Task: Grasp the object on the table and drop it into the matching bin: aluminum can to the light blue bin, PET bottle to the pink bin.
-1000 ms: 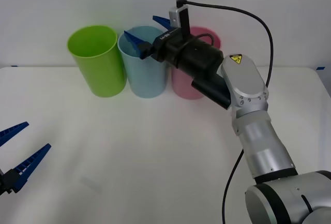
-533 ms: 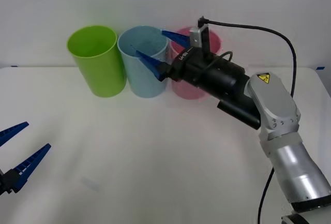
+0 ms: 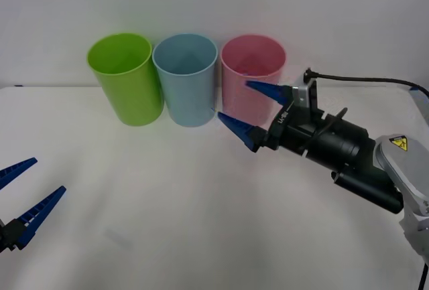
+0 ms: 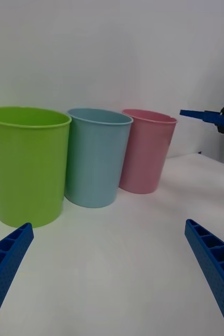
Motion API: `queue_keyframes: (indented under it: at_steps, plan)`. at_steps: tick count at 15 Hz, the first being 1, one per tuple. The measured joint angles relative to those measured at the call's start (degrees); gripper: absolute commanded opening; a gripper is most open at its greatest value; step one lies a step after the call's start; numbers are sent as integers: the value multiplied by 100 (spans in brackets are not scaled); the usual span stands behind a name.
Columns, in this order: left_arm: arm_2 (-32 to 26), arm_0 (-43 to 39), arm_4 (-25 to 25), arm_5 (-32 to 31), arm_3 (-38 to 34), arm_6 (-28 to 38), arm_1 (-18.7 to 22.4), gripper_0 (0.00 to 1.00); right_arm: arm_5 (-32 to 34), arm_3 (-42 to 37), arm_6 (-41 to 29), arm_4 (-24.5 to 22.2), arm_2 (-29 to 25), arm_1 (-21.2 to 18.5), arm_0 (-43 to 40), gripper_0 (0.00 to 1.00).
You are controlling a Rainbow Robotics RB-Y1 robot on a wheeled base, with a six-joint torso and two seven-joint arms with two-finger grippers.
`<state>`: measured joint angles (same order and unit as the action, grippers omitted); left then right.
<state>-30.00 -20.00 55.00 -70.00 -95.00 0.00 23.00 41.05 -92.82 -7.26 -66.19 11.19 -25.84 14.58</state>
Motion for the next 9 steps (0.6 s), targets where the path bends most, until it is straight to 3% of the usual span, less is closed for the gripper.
queue_keyframes:
  at_steps: [4, 9]
  plan:
    - [0, 0, 0, 0, 0, 0, 0, 100, 55, -121, 784, 281, -187, -335, -566, 100]
    - [0, 0, 0, 0, 0, 0, 0, 100, 550, -120, 1269, 344, -732, -366, -1274, 100]
